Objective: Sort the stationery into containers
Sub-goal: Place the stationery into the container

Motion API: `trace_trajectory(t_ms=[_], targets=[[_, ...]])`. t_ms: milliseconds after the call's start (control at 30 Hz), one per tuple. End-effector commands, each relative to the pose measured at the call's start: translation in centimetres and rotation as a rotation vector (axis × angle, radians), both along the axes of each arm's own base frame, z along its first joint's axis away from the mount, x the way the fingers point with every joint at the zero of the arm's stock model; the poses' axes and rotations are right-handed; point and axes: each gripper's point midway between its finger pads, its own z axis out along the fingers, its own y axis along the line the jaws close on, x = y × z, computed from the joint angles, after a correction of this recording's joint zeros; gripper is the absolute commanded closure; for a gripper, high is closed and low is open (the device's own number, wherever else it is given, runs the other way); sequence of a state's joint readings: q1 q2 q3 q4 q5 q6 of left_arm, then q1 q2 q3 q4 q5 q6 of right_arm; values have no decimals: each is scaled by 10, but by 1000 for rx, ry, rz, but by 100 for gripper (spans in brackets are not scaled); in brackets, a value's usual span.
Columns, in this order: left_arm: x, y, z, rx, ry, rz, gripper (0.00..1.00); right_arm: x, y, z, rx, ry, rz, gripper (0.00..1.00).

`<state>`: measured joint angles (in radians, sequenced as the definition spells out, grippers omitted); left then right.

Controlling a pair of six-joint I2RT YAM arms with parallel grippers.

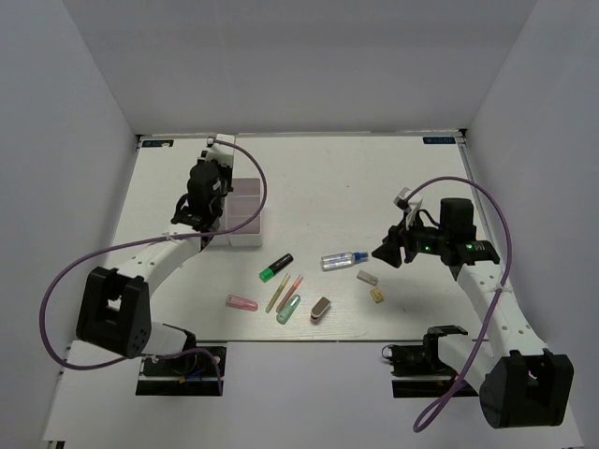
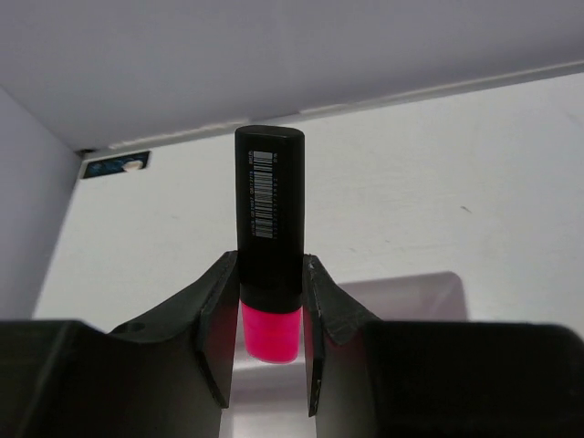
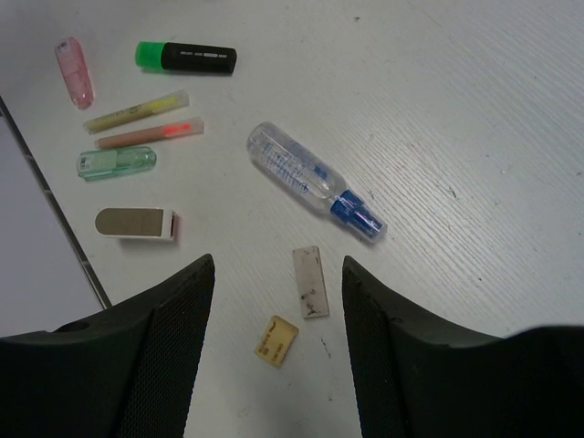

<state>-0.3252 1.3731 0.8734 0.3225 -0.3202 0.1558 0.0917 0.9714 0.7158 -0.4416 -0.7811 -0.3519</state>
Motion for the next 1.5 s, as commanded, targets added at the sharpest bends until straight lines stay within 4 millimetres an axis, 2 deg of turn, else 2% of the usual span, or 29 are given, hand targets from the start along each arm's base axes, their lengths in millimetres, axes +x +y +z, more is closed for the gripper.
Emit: trace_trajectory(t_ms=[0,100,333,500,533,567,633,667,700,733,767,800,833,867,900,967,1000,1033,1067,1100,1167,1200,1333,1467], targets=[[10,21,35,114,-144,132,100,3,0,-1,-3,-27,15,39],[12,24,32,143,-143,151,100,2,0,-2,-9,-28,17,39],[18,21,10,145,-102,124,100,3,0,-4,-12,-18,20,39],[20,31,-6,83,-76,149,100,3,-1,-5,-15,-13,16,39],[17,34,-16,77,-46,156,100,4,-1,-4,-17,-17,14,39],[14,35,-11,27,-57,155,100,4,-2,-5,-21,-16,10,39],[7,38,-22,15,-6,146,100,4,-2,-5,-21,-17,10,39],[-1,36,-18,-25,11,131,100,4,-2,-6,-21,-14,10,39],[-9,39,-29,-31,80,137,100,3,-2,-5,-21,-16,12,39],[-6,44,-14,-64,79,146,100,4,-2,-5,-21,-17,12,39],[-25,49,-28,-127,189,167,100,4,-1,-5,-19,-14,14,39],[-26,50,-20,-153,191,153,100,3,-1,-5,-17,-9,17,39],[-33,54,-20,-174,185,143,100,2,0,-6,-13,-5,18,39],[-31,54,-16,-189,101,123,100,2,1,-4,-9,-10,26,39],[-37,56,4,-204,12,98,100,2,1,-3,-6,-10,26,39],[-37,61,4,-235,-78,88,100,2,1,-2,-2,-9,29,39],[-33,59,-5,-283,-39,52,100,2,2,0,0,-12,27,39],[-32,68,-10,-345,-11,72,100,1,2,0,2,-14,28,39],[-28,77,-3,-383,-26,79,100,0,1,-1,-2,-13,23,39],[-23,67,-4,-452,-18,30,100,1,1,1,-2,-25,22,39],[-18,79,-1,-527,-20,30,100,0,0,1,-6,-28,20,39],[-15,73,6,-573,-38,-7,100,1,-1,0,-9,-28,17,39],[-9,62,11,-649,-35,-108,100,1,-1,1,-13,-31,18,39],[-3,62,18,-651,-66,-136,100,0,0,0,-10,-29,26,39]])
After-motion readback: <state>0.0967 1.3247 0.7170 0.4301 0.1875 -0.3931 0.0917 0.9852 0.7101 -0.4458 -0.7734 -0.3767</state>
